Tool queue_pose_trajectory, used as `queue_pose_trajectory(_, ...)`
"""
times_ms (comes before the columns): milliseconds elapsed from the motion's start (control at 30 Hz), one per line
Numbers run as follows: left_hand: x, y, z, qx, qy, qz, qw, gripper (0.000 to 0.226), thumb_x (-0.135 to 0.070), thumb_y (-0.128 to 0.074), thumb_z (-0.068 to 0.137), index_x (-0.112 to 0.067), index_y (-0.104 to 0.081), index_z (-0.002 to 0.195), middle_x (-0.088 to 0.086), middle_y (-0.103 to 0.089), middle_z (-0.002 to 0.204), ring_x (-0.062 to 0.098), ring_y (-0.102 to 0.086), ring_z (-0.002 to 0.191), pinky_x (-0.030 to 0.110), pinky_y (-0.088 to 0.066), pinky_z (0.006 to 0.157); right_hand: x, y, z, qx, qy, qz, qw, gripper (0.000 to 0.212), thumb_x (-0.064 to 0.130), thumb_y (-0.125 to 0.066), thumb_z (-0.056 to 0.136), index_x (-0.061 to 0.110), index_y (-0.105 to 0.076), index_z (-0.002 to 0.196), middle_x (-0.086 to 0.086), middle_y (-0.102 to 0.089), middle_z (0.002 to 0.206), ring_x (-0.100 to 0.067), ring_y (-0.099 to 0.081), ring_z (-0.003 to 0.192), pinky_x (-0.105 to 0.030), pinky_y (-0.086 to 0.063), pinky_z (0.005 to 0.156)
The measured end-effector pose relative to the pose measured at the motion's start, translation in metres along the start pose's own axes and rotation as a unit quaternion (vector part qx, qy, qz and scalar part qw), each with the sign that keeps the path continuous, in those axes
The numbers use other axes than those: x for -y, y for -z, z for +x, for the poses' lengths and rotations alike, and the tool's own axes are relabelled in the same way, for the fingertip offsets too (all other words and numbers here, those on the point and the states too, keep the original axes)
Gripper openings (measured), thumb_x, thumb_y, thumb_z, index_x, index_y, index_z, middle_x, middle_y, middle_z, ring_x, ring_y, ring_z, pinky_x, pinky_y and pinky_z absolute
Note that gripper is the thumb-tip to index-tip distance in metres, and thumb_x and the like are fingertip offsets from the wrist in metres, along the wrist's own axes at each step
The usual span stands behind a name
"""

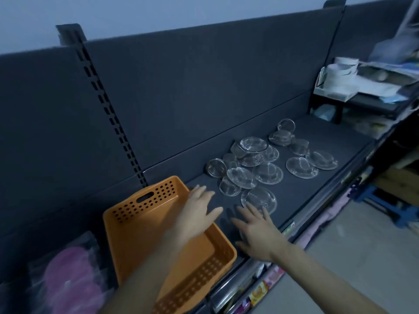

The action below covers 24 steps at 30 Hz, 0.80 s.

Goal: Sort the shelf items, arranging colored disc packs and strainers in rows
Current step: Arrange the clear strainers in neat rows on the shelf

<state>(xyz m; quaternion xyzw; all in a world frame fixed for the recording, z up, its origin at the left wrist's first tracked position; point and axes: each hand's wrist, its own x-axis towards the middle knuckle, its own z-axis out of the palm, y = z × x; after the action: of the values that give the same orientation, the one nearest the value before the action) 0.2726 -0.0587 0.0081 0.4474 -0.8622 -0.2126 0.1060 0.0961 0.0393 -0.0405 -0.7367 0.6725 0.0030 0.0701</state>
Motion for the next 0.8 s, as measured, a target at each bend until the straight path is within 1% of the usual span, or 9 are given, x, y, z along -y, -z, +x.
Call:
queue_pose_trajectory(100,0.012,-0.01,0.014,0.038,0.021,0.064,0.997,0.063,-0.037,-0.047,0.093,-0.02,-0.024,0.148,0.004,-0.009,0.159,0.019,0.003,0.147,0.036,-0.007,0.118,-0.017,-0.011,0.012,0.018,0.048,-0.047,0.998,0.07,0.047,-0.05,0.086,0.031,-0.02,0.147,-0.006,-0.007,0.159,-0.03,0.011,0.146,-0.06,0.014,0.109)
queue_pose_trajectory(200,0.023,-0.011,0.017,0.048,0.034,0.041,0.997,0.065,-0.023,-0.047,0.088,-0.019,-0.024,0.148,0.005,-0.007,0.159,0.02,0.007,0.146,0.037,-0.007,0.117,-0.041,-0.01,0.027,0.029,0.052,-0.047,0.997,0.07,0.048,-0.048,0.085,0.032,-0.019,0.148,-0.004,-0.007,0.159,-0.029,0.01,0.146,-0.06,0.011,0.11)
queue_pose_trajectory(333,0.033,-0.007,0.013,0.075,0.075,0.084,0.991,0.073,-0.025,-0.049,0.086,-0.017,-0.016,0.15,0.003,-0.006,0.16,0.02,0.006,0.146,0.032,-0.004,0.116,-0.074,-0.01,0.048,0.031,0.067,-0.031,0.997,0.069,0.05,-0.046,0.085,0.033,-0.02,0.148,0.0,-0.011,0.158,-0.026,0.005,0.146,-0.058,0.006,0.113)
queue_pose_trajectory(433,0.027,-0.003,0.011,0.075,0.137,0.125,0.98,0.073,-0.024,-0.049,0.085,-0.018,-0.016,0.15,0.006,-0.016,0.158,0.024,-0.004,0.146,0.035,-0.003,0.117,-0.095,-0.008,0.062,0.031,0.096,-0.031,0.994,0.067,0.05,-0.043,0.088,0.031,-0.021,0.148,0.001,-0.014,0.157,-0.026,0.001,0.146,-0.058,0.003,0.114)
queue_pose_trajectory(500,0.015,-0.003,0.014,0.055,0.179,0.165,0.968,0.065,-0.026,-0.048,0.087,-0.016,-0.023,0.147,0.012,-0.033,0.15,0.029,-0.02,0.143,0.04,-0.01,0.118,-0.108,-0.004,0.07,0.03,0.118,-0.034,0.992,0.065,0.05,-0.043,0.09,0.029,-0.023,0.147,-0.001,-0.014,0.157,-0.027,0.0,0.146,-0.058,0.002,0.114)
queue_pose_trajectory(600,-0.011,-0.011,0.029,0.033,0.227,0.209,0.951,0.056,-0.028,-0.045,0.089,-0.013,-0.03,0.14,0.01,-0.054,0.126,0.027,-0.049,0.117,0.04,-0.025,0.111,-0.124,0.001,0.078,0.026,0.149,-0.033,0.988,0.062,0.05,-0.043,0.09,0.026,-0.027,0.146,-0.004,-0.017,0.156,-0.027,-0.004,0.145,-0.057,0.001,0.114)
queue_pose_trajectory(667,-0.026,-0.021,0.041,0.009,0.252,0.16,0.954,0.055,-0.028,-0.045,0.092,-0.012,-0.027,0.141,0.009,-0.056,0.121,0.026,-0.055,0.106,0.038,-0.036,0.102,-0.135,0.004,0.08,0.018,0.167,-0.033,0.985,0.061,0.051,-0.042,0.09,0.026,-0.031,0.144,-0.004,-0.022,0.154,-0.026,-0.01,0.143,-0.056,-0.001,0.115)
queue_pose_trajectory(733,-0.035,-0.031,0.051,-0.026,0.278,0.092,0.956,0.054,-0.027,-0.049,0.094,-0.011,-0.028,0.14,0.011,-0.055,0.122,0.027,-0.056,0.104,0.038,-0.047,0.088,-0.148,0.008,0.083,0.008,0.182,-0.032,0.983,0.059,0.052,-0.043,0.089,0.026,-0.035,0.141,-0.004,-0.028,0.15,-0.025,-0.016,0.14,-0.055,-0.002,0.115)
queue_pose_trajectory(800,-0.042,-0.041,0.057,-0.065,0.301,0.058,0.95,0.047,-0.023,-0.052,0.093,-0.011,-0.035,0.135,0.012,-0.056,0.119,0.027,-0.056,0.102,0.037,-0.05,0.08,-0.162,0.011,0.086,0.005,0.193,-0.033,0.981,0.059,0.052,-0.045,0.088,0.025,-0.037,0.14,-0.003,-0.032,0.146,-0.024,-0.019,0.139,-0.054,-0.003,0.116)
